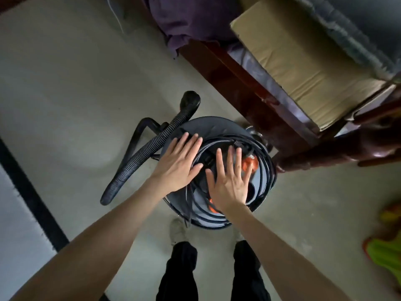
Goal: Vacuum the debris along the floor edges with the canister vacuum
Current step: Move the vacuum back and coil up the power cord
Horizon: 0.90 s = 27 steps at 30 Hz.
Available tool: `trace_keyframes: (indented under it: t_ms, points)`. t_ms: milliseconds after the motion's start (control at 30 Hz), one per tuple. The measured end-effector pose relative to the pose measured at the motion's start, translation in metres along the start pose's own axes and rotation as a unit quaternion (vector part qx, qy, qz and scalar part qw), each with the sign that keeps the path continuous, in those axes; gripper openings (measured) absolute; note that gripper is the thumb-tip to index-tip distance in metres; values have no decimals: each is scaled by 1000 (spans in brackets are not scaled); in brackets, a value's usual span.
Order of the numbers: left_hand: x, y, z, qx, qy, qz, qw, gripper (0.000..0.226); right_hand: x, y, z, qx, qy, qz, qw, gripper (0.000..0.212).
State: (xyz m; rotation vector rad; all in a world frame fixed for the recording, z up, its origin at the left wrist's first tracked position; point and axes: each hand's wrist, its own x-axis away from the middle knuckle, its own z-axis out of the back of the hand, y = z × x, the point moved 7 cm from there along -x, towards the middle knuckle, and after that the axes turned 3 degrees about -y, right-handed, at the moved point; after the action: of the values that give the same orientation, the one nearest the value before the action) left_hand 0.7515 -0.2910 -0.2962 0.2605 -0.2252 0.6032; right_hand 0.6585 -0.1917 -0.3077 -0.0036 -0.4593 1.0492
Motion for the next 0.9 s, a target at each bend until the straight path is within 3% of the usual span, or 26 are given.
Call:
trace_keyframes:
  t_ms: [133, 367, 467, 733, 900]
  points:
    - [-7, -8, -10, 3, -28, -38, 999, 78, 1, -3, -13, -42, 0, -59, 997, 75]
    - [-3, 4, -14, -17, -20, -54, 998, 81, 8, 0, -7, -61, 0, -61, 996, 85]
    - [6, 20, -18, -29, -27, -45, 998, 84, 19, 10, -7, -53, -3, -60, 997, 72]
    - [41, 107, -47, -72, -36, -38, 996, 89, 86, 74, -15, -52, -8, -75, 996, 63]
    - [65, 190, -66, -48, 8, -58, 997, 82, 142, 136, -21, -63, -14, -97, 993, 62]
